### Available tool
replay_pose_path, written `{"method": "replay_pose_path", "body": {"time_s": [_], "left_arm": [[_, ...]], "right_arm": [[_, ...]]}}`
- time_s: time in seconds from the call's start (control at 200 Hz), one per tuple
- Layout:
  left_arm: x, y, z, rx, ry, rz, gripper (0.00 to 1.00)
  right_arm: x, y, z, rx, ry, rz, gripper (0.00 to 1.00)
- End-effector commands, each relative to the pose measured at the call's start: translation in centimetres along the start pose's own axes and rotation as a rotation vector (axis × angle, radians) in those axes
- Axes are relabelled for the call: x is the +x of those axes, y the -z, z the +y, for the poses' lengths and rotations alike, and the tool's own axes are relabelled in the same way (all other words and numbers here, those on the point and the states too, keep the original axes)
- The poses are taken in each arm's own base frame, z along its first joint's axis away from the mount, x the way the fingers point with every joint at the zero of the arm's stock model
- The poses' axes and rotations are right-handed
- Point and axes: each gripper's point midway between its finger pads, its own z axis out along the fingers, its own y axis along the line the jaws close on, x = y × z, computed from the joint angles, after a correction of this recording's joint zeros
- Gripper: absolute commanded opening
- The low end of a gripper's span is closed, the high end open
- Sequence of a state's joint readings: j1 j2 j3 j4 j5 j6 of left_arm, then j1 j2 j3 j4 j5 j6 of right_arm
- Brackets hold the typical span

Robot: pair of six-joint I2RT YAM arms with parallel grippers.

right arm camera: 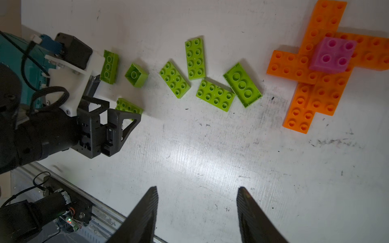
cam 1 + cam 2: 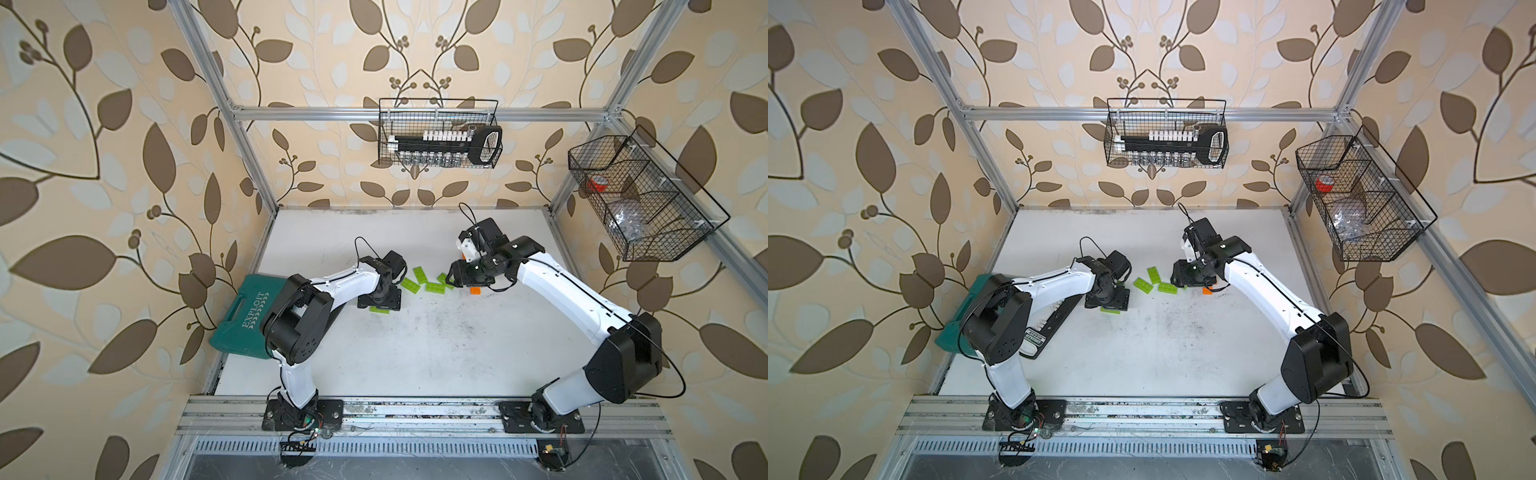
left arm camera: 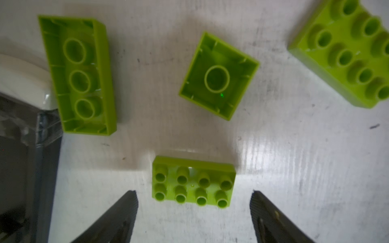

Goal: Assemble a small pinwheel with lego
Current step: Pick up the lego brick from the center of the board.

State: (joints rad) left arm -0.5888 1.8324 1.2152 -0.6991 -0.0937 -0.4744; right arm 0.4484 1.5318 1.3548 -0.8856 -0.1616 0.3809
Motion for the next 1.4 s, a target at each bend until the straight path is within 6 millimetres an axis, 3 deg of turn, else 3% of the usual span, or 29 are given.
{"method": "replay_pose_path", "body": {"time_s": [0.0,0.44,0.6,0.695,0.785,0.86,0.97,1.07,1.235,1.395], "left_arm": [[-0.9,0.0,-0.7,0.012,-0.028,-0.014,0.83],[0.1,-1.7,-0.2,-0.007,-0.042,0.032,0.73],[0.4,-1.3,0.0,-0.007,-0.048,0.038,0.63],[1.0,-0.8,-0.2,0.006,-0.076,0.042,0.62],[1.7,0.1,-2.0,0.024,-0.167,0.028,0.62],[2.9,1.2,-4.7,0.071,-0.296,0.012,0.62],[6.2,3.2,-9.8,0.184,-0.54,0.013,0.64],[9.3,4.7,-13.0,0.26,-0.718,0.011,0.64],[12.8,4.7,-14.5,0.266,-0.903,0.054,0.65],[14.2,4.0,-15.1,0.225,-0.999,0.066,0.67]], "right_arm": [[0.8,0.3,-0.5,0.001,-0.005,0.006,0.57],[1.3,0.8,-0.7,-0.001,-0.013,0.004,0.56],[1.3,1.1,-0.9,0.008,-0.017,-0.007,0.55],[1.2,1.6,-1.1,0.014,-0.027,-0.028,0.55],[0.7,2.3,-1.7,0.02,-0.041,-0.069,0.55],[0.2,3.2,-2.4,0.006,-0.061,-0.109,0.55],[-0.3,4.9,-4.3,-0.017,-0.125,-0.174,0.55],[-0.5,6.4,-6.1,-0.064,-0.193,-0.23,0.55],[-0.3,7.9,-7.5,-0.057,-0.209,-0.267,0.55],[-0.3,8.0,-7.5,-0.06,-0.211,-0.278,0.55]]}}
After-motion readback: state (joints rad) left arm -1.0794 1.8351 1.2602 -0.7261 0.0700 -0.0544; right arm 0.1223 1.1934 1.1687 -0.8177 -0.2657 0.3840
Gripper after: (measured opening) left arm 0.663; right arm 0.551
